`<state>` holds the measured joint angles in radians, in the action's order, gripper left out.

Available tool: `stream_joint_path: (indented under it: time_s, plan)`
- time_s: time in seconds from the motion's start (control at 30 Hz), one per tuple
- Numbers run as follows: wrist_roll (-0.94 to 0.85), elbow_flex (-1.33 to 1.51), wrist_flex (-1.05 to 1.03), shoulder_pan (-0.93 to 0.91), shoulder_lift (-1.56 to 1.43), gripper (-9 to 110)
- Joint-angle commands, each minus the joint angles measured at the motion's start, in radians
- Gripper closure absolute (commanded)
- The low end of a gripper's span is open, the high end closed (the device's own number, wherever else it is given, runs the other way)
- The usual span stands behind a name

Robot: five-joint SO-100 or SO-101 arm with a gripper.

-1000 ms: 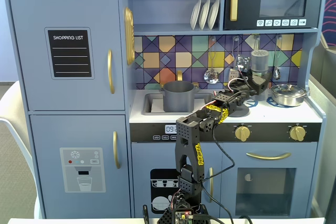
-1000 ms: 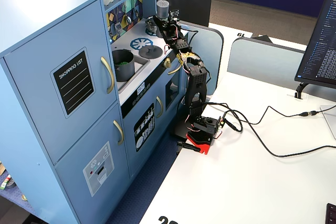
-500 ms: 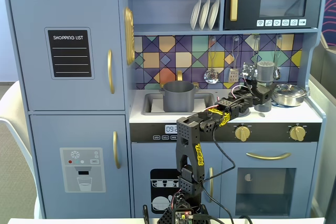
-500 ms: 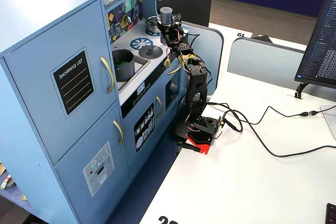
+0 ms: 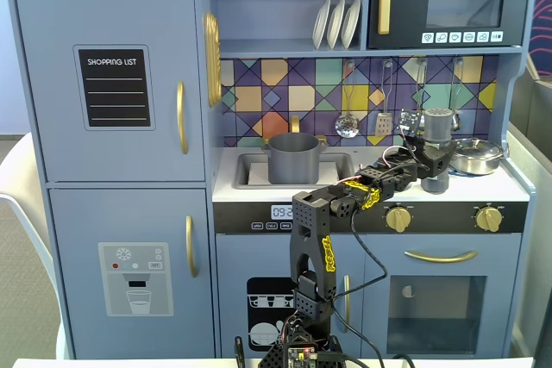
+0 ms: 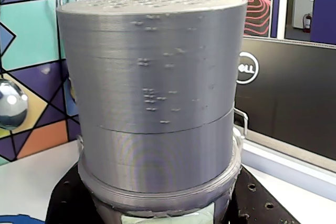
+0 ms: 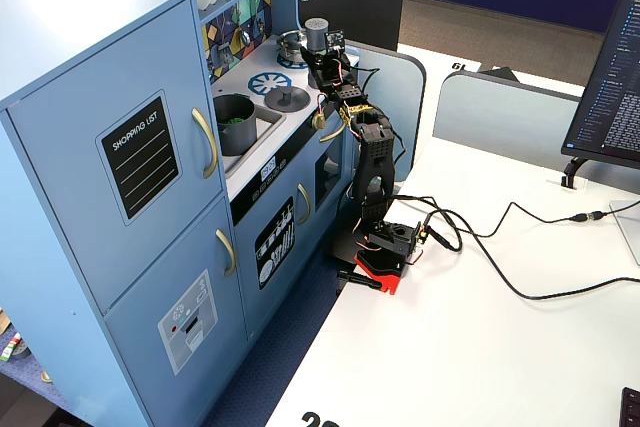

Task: Put salt in the gray recipient

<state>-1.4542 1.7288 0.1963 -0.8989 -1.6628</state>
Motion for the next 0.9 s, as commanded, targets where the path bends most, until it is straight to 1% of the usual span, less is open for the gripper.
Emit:
stream_joint_path:
  time_s: [0.0,0.4,0.43,0.47,0.6,0.67,0.73,0.87]
  plan:
    - [-0.020,-0.011,0.029,-0.020,-0.012,101]
    - [-0.025,0.009,0.020,-0.026,0.000,101]
    - [-0.018,0.011,0.020,-0.026,0.000,98]
    - [-0.006,0.012,0.020,-0.028,0.000,92]
    - [-0.021,0.031,0.011,-0.046,-0.017,64]
    - [-0.046,0.044,0.009,-0.054,-0.031,55]
    - [-0.064,0.046,-0.005,-0.057,-0.052,51]
    - [-0.060,0.080,-0.097,-0.071,-0.176,51]
